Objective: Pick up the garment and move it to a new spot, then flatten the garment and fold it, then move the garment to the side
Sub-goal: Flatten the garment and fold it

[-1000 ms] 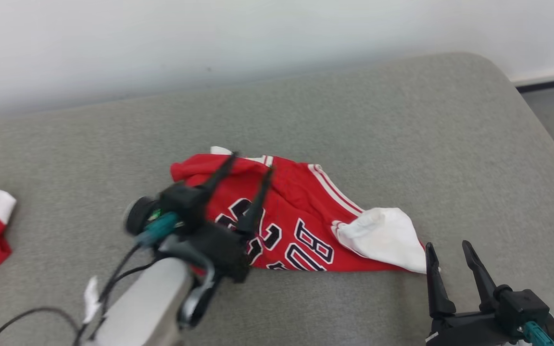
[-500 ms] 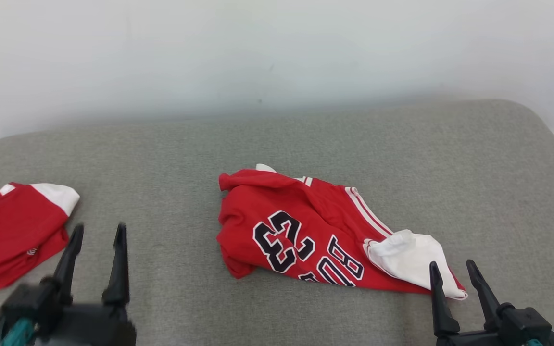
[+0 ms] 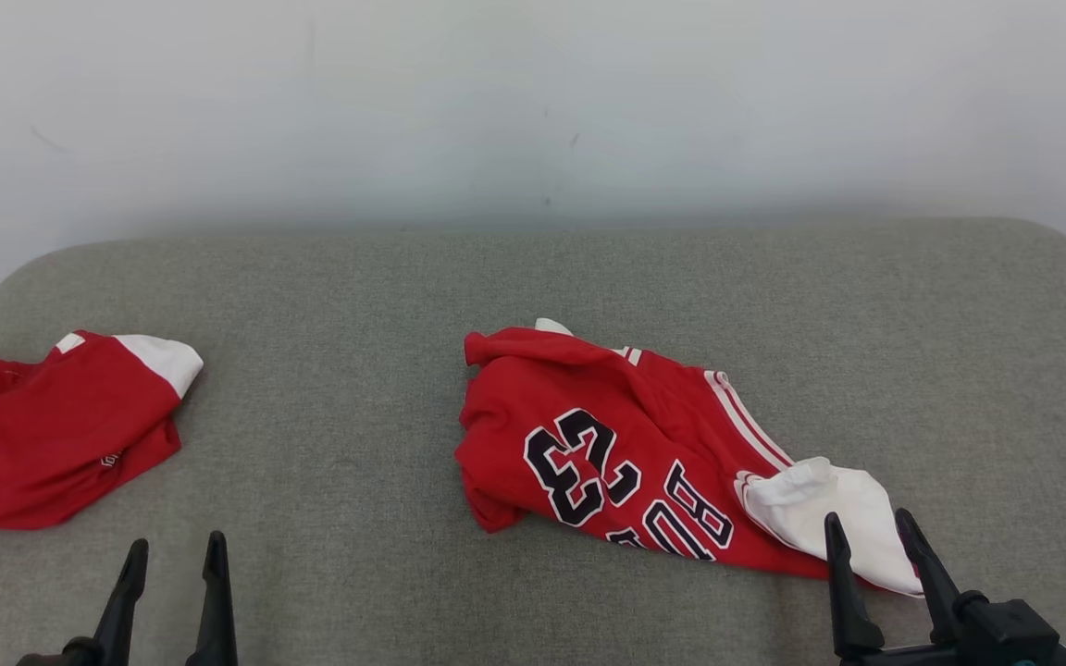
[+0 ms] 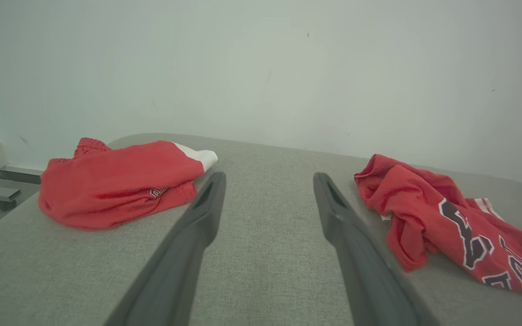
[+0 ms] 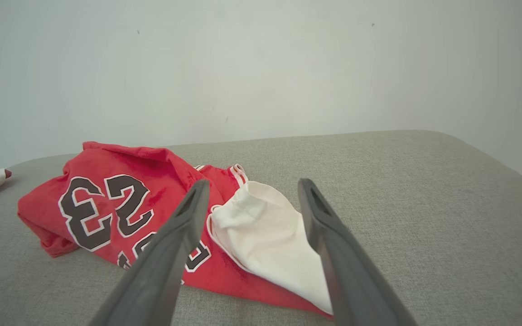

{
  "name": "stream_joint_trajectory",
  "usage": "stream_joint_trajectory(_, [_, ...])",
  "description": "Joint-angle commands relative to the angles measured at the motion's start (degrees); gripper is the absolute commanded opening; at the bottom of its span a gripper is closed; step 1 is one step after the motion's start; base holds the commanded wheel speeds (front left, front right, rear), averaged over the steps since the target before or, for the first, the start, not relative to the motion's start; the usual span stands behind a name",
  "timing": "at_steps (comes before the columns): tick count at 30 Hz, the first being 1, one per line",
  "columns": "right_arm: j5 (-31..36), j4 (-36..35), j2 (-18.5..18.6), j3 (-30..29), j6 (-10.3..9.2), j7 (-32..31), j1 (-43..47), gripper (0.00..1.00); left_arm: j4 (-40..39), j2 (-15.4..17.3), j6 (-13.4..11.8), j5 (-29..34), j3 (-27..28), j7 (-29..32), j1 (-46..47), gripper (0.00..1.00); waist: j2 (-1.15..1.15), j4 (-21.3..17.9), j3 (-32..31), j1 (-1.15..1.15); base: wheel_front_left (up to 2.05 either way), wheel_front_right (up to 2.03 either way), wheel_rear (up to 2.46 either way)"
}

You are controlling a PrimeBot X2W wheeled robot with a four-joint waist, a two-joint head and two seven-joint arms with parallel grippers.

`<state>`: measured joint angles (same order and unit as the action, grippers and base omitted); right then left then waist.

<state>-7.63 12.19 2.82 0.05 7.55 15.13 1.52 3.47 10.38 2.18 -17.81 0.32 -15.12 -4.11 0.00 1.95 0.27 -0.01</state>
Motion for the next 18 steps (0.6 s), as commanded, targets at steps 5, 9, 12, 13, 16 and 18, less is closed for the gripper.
stream_joint_trajectory(5, [0.3, 0.1, 0.1, 0.7, -0.13, -0.1, -0.8, 1.00, 1.6, -2.3, 2.8, 0.4, 1.8, 0.0, 2.0, 1.00, 0.00, -0.7, 1.0, 0.01, 0.00, 0.00, 0.00])
stream_joint_trajectory(9, [0.2, -0.1, 0.1, 0.9, -0.13, -0.1, -1.6, 1.00, 2.7, -2.3, 4.2, 0.4, 1.9, 0.0, 7.5, 1.00, 0.00, -1.9, 2.6, 0.01, 0.00, 0.00, 0.00])
stream_joint_trajectory(12, [-0.2, -0.2, 0.1, 1.3, -0.13, -0.1, -2.7, 1.00, 4.2, -0.6, 4.9, -0.3, 0.7, 0.0, 13.8, 1.00, 0.00, -3.5, 4.4, 0.01, 0.00, 0.00, 0.00])
stream_joint_trajectory(13, [-0.3, -0.1, 0.1, 1.4, -0.13, 0.0, -3.1, 1.00, 5.2, 0.3, 5.0, -0.6, -0.2, 0.2, 16.0, 1.00, 0.00, -4.1, 5.0, 0.01, 0.00, 0.00, 0.00])
stream_joint_trajectory(16, [-0.7, 0.2, 0.1, 1.6, -0.13, 0.0, -4.1, 1.00, 7.2, 3.4, 5.3, -2.2, -3.0, 1.8, 23.8, 1.00, 0.00, -6.2, 6.9, 0.01, 0.00, 0.00, 0.00])
stream_joint_trajectory(18, [-1.3, 0.1, 0.1, 1.7, -0.13, 0.0, -4.7, 1.00, 8.2, 6.2, 5.2, -3.6, -5.4, 3.6, 28.5, 1.00, 0.00, -7.6, 8.0, 0.01, 0.00, 0.00, 0.00])
